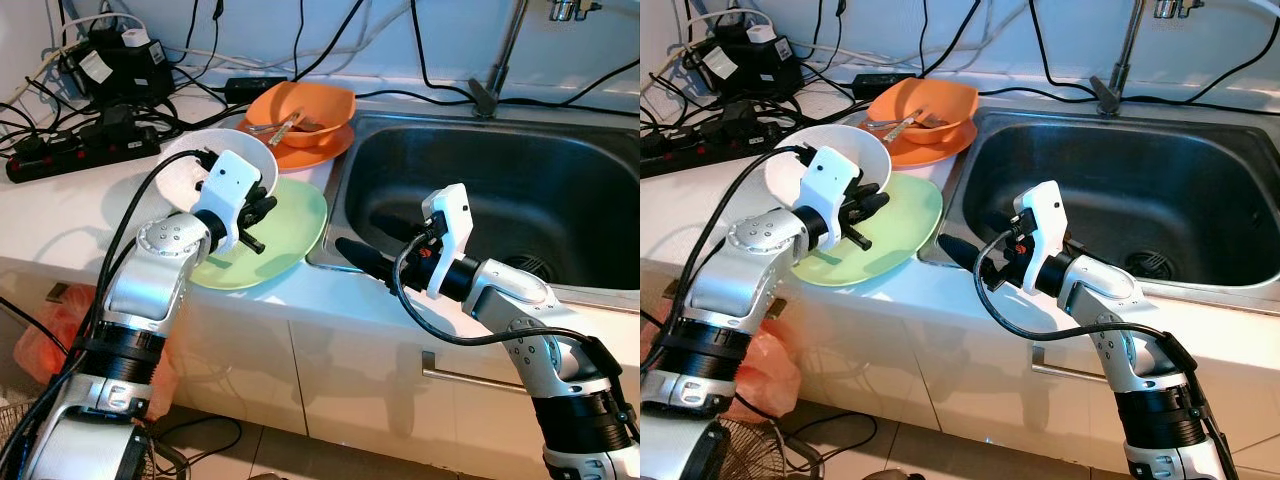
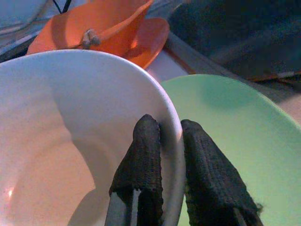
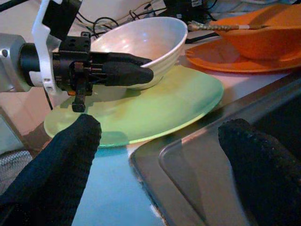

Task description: Kitchen organization

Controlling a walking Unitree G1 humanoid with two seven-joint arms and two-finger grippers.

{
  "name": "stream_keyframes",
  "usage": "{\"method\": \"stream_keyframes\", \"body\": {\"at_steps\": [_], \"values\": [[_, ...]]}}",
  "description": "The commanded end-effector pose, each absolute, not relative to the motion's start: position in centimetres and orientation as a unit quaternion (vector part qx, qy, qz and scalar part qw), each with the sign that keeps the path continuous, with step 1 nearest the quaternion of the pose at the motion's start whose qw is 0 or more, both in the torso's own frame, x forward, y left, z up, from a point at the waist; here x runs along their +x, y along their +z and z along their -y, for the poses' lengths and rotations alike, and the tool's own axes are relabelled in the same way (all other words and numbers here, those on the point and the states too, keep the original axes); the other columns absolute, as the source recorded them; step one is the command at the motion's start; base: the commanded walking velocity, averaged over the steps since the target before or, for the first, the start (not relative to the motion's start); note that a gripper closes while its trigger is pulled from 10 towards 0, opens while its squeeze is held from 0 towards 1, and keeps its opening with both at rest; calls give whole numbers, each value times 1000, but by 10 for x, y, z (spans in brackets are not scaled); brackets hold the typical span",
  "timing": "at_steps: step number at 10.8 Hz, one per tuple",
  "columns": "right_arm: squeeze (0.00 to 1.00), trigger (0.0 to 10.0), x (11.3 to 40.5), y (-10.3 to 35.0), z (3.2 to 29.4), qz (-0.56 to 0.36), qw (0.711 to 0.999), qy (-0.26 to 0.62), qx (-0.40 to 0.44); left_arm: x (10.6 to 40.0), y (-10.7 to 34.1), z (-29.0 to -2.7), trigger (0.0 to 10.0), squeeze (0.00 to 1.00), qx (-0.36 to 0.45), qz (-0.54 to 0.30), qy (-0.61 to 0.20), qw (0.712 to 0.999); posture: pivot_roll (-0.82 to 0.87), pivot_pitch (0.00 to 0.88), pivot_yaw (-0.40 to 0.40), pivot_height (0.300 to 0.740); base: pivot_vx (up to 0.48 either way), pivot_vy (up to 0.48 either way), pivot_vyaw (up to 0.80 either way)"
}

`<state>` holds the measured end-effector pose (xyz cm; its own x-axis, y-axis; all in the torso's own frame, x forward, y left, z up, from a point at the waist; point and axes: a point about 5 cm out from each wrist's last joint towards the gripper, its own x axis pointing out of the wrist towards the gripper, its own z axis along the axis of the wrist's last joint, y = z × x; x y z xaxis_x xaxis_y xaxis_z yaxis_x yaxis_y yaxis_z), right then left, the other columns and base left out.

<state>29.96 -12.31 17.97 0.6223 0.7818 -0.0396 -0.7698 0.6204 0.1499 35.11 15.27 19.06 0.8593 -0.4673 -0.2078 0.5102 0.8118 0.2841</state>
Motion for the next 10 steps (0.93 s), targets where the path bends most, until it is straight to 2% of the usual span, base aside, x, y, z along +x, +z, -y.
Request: {"method": "stream_keyframes", "body": {"at_steps": [1,4,10], "values": [[0,10000,298,182,121,-48,894,441,59,348,182,-150,0,0,160,-78,-262,948,62,39,64,740,0,0,0],[0,10000,299,182,121,-47,894,442,59,339,179,-136,0,0,147,-54,-258,953,64,37,62,740,0,0,0],[0,10000,304,184,121,-42,897,436,64,322,207,-117,0,0,122,47,-233,964,73,28,66,740,0,0,0]]}}
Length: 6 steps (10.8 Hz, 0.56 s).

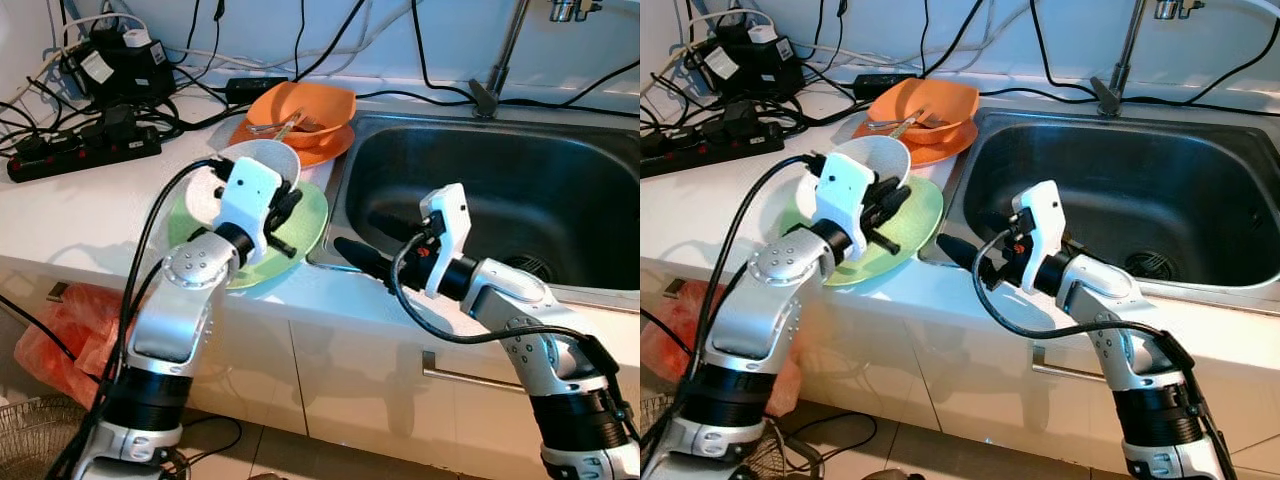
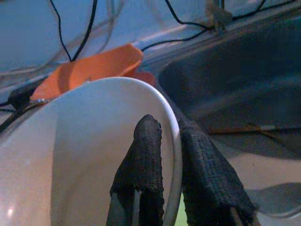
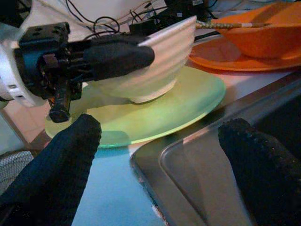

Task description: Kitchen organization

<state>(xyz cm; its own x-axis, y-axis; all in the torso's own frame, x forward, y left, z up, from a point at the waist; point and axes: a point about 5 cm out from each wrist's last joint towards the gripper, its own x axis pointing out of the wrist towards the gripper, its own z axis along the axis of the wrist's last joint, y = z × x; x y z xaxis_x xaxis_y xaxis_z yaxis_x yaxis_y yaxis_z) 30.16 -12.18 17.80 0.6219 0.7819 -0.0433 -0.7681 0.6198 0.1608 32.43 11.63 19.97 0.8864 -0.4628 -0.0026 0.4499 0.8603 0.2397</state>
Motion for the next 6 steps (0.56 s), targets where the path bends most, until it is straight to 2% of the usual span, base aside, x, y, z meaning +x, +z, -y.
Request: {"method": "stream_keyframes", "body": {"at_steps": [1,3,6], "values": [[0,10000,304,184,121,-43,898,434,64,320,209,-113,0,0,127,63,-235,962,72,27,68,740,0,0,0],[0,10000,307,184,124,-42,901,426,66,311,210,-92,0,0,139,111,-254,951,69,22,72,740,0,0,0],[0,10000,311,185,129,-41,908,412,65,305,205,-81,0,0,182,156,-275,931,65,18,73,740,0,0,0]]}}
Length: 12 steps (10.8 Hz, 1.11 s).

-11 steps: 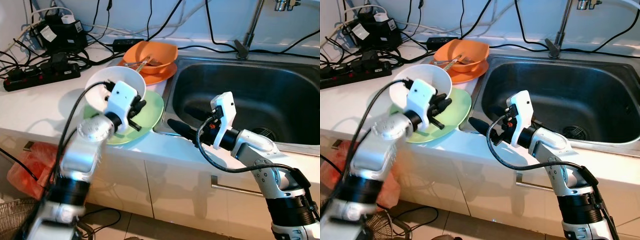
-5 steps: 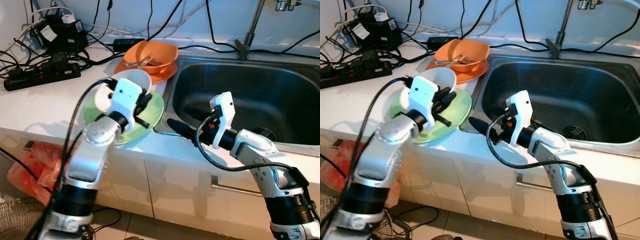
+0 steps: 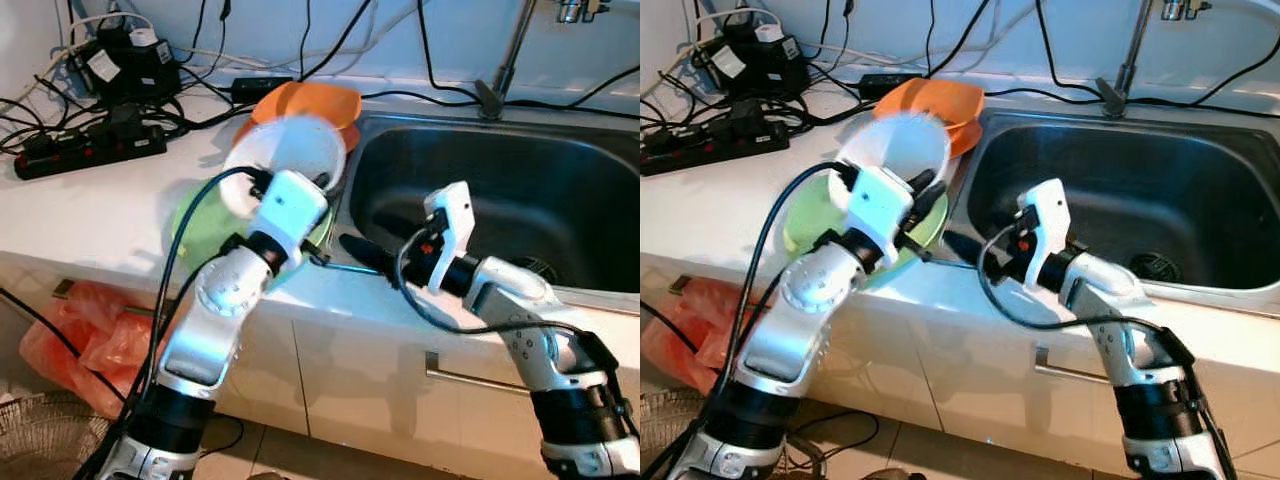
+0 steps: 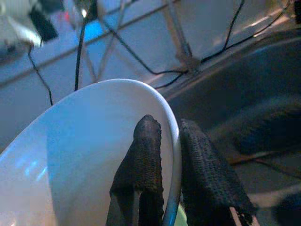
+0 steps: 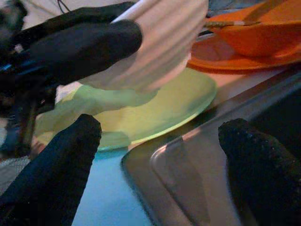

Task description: Kitchen organization

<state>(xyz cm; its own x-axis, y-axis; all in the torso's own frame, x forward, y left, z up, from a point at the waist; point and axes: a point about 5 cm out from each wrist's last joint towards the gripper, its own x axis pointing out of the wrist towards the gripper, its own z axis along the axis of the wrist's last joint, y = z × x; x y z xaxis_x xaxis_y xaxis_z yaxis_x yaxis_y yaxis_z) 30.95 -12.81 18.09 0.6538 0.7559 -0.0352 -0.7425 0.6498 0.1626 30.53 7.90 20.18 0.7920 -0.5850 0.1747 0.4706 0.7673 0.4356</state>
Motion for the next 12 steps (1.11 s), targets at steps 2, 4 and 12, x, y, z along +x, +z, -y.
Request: {"method": "stream_keyframes", "body": {"at_steps": [2,4,12], "values": [[0,10000,317,188,135,-36,919,388,65,301,197,-81,0,0,256,195,-297,899,65,15,72,740,0,0,0],[0,10000,330,196,150,-24,941,328,73,303,184,-95,0,0,320,212,-304,872,55,13,77,740,0,0,0],[0,10000,334,217,143,-18,918,341,201,311,168,-78,0,0,402,266,-322,815,44,25,68,740,0,0,0]]}}
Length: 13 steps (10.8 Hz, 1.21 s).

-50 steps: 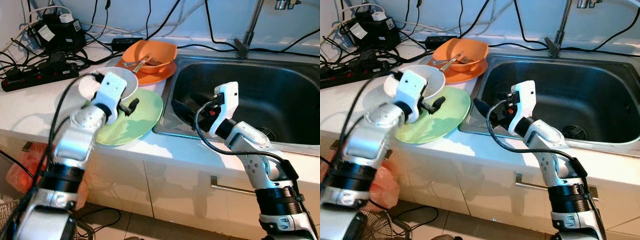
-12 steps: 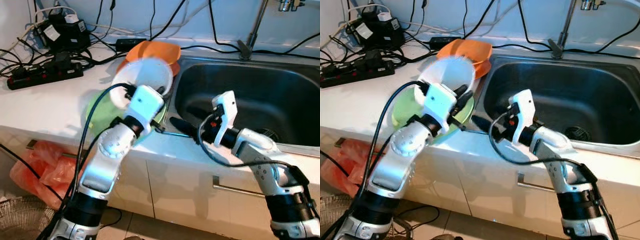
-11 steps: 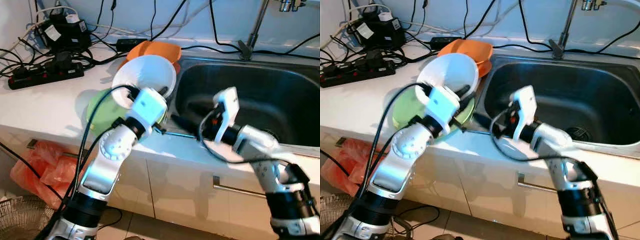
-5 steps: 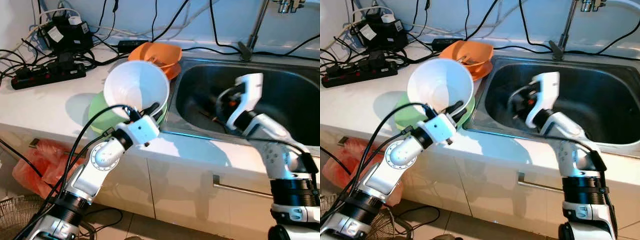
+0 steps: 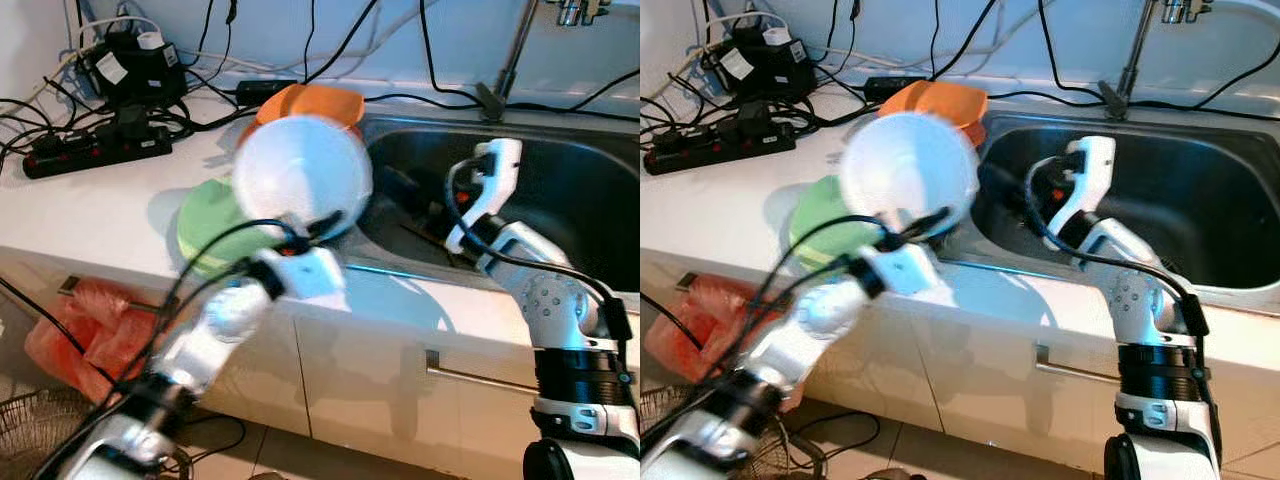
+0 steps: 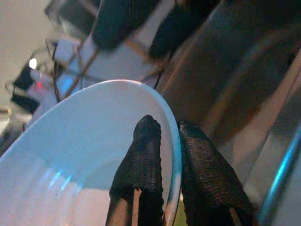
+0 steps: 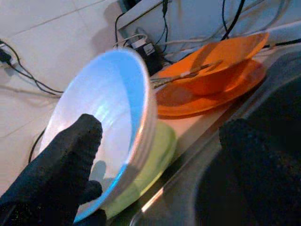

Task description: Kitchen organization

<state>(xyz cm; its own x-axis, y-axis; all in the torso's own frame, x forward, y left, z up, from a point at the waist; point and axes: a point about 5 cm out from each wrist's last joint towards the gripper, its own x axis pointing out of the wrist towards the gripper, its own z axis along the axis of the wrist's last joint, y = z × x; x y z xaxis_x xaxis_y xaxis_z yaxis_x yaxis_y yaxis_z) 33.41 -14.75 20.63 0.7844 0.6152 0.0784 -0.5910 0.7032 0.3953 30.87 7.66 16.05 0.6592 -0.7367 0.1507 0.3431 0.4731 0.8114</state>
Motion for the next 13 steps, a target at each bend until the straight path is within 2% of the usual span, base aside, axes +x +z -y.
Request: {"method": "stream_keyframes", "body": {"at_steps": [1,6,7,13], "values": [[0,10000,335,216,140,-23,918,346,194,310,170,-71,0,0,400,277,-325,811,42,25,69,740,0,0,0],[0,10000,344,218,133,-42,924,342,166,304,168,-49,0,0,399,307,-341,794,40,29,64,740,0,0,0],[0,0,350,215,134,-71,932,317,161,303,167,-47,0,0,400,312,-342,791,39,31,61,740,0,0,0],[0,0,360,212,149,-133,949,241,152,304,166,-47,0,0,403,315,-335,791,35,37,52,740,0,0,0]]}}
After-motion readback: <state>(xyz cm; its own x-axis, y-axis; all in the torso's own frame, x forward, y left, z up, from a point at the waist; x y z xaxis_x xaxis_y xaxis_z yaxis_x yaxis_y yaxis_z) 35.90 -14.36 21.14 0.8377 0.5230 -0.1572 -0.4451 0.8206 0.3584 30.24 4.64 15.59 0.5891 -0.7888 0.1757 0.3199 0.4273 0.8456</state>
